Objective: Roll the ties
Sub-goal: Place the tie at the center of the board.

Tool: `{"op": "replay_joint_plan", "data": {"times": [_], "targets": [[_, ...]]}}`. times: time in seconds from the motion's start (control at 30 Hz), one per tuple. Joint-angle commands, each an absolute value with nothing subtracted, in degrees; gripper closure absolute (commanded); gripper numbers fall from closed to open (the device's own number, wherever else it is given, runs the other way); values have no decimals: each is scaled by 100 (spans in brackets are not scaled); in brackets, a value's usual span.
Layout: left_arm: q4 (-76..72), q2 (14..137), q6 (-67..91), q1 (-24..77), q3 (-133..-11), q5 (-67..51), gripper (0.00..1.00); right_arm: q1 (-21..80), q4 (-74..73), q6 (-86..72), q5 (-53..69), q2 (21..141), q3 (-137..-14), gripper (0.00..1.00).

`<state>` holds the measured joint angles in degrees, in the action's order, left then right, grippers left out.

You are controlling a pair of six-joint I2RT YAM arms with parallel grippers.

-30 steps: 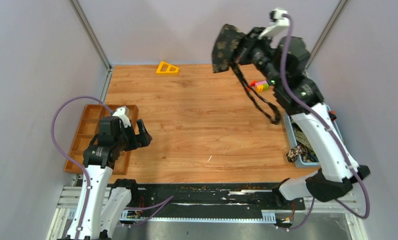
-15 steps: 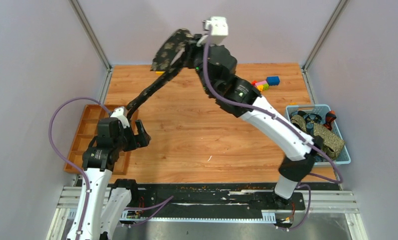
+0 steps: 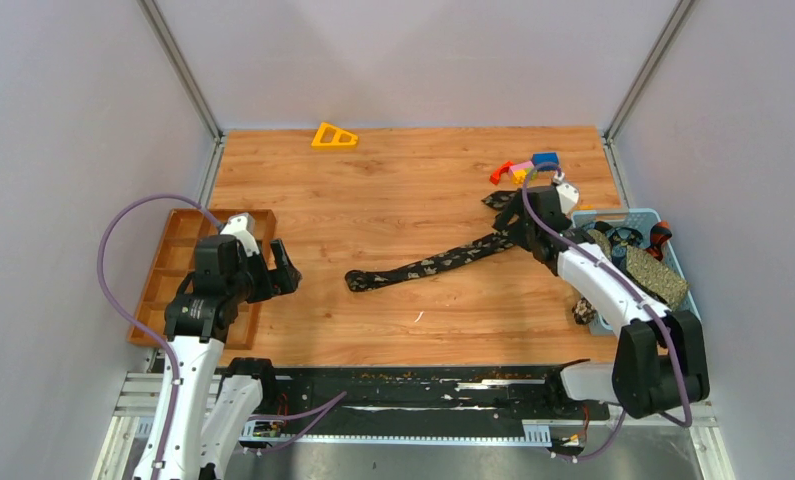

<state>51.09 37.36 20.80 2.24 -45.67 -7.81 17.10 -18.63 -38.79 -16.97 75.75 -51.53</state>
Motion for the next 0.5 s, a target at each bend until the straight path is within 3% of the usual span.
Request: {"op": "replay_joint_plan", "data": {"times": [0.0,0.47], "targets": [[4975,3757,2144,241,-4569,-756,0,1312,-1850,-4209,-1105,6693,-4993,13],[5042,4550,2260,241,-4917,-864,0,1284,-2323,-3432,-973,5974,-4785,19]]}}
